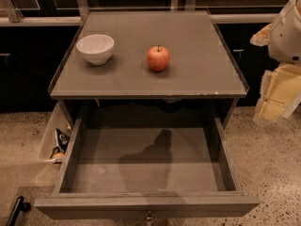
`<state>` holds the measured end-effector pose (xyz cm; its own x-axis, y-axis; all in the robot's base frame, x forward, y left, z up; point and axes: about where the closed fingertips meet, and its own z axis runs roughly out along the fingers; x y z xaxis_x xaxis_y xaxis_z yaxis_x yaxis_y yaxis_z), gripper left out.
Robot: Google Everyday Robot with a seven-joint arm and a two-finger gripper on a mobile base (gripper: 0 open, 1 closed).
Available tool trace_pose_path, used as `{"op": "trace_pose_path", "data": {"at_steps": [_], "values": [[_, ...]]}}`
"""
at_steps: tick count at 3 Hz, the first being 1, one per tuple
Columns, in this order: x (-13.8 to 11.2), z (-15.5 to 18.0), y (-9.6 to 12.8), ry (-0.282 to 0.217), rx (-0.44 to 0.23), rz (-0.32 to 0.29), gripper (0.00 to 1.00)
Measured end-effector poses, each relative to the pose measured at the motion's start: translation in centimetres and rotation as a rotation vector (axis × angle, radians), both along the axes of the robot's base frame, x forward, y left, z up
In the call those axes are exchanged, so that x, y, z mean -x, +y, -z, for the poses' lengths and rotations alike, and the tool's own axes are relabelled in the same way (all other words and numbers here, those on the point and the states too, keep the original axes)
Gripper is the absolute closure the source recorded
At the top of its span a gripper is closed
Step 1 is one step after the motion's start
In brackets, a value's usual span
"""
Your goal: Place apple into top drawer
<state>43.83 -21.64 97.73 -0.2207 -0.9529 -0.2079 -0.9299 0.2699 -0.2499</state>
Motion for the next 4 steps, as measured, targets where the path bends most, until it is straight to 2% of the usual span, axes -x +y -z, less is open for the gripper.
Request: {"op": "trace_pose_path", "data": {"at_steps": [1,2,4], "values": [[0.0,0.0,0.0,0.0,0.0,0.0,0.0],[-2.8,0.1,1.0,-0.028,0.011,-0.009,0.0],[-14.4,0.2,4.6,-0.148,0.015,-0.076,0.0]]}}
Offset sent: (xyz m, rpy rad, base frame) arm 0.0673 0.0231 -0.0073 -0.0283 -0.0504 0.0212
